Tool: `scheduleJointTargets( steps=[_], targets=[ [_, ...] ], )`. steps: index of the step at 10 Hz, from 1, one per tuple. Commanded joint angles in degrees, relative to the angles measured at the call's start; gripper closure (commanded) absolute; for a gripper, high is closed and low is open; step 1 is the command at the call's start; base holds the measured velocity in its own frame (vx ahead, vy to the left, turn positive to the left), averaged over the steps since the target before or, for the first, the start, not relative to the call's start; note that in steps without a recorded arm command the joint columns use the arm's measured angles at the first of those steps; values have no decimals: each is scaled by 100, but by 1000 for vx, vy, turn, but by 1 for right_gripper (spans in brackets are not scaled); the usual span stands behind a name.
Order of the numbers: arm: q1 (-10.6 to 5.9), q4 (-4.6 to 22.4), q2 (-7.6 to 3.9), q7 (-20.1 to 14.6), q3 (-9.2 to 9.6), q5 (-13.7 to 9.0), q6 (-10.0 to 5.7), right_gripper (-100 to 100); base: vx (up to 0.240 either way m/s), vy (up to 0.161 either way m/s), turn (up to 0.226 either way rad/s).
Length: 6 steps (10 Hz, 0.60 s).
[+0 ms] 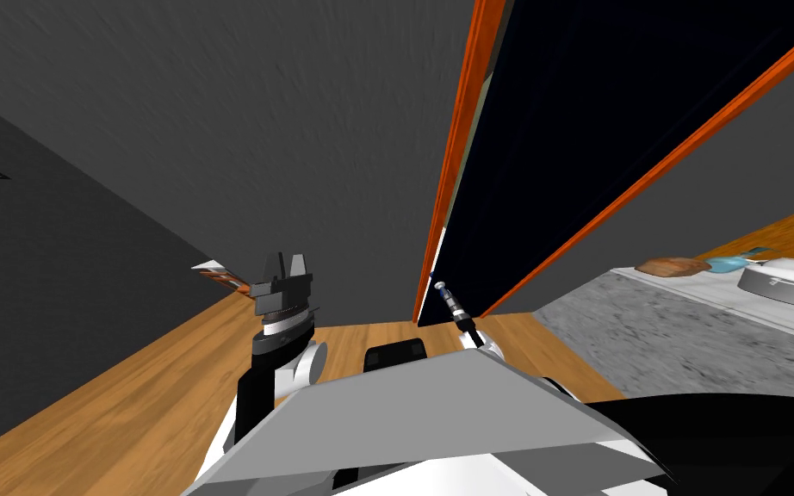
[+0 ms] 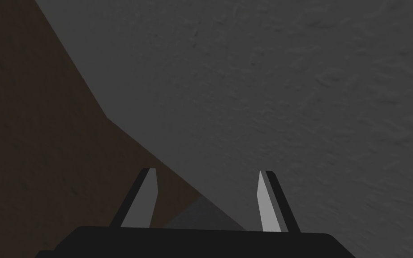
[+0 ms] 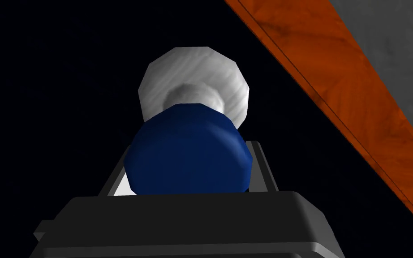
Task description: Pull the door open
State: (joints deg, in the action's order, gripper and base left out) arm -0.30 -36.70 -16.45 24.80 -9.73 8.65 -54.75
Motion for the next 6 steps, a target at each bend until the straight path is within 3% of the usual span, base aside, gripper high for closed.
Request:
scheduleJointTargets(
  steps=[1, 6],
  targets=[
    [-19, 24, 33, -286, 99, -123, -5, 100, -60, -26, 96],
    [-41, 23, 27, -868, 197, -320, 24, 100, -41, -19, 39]
  ],
)
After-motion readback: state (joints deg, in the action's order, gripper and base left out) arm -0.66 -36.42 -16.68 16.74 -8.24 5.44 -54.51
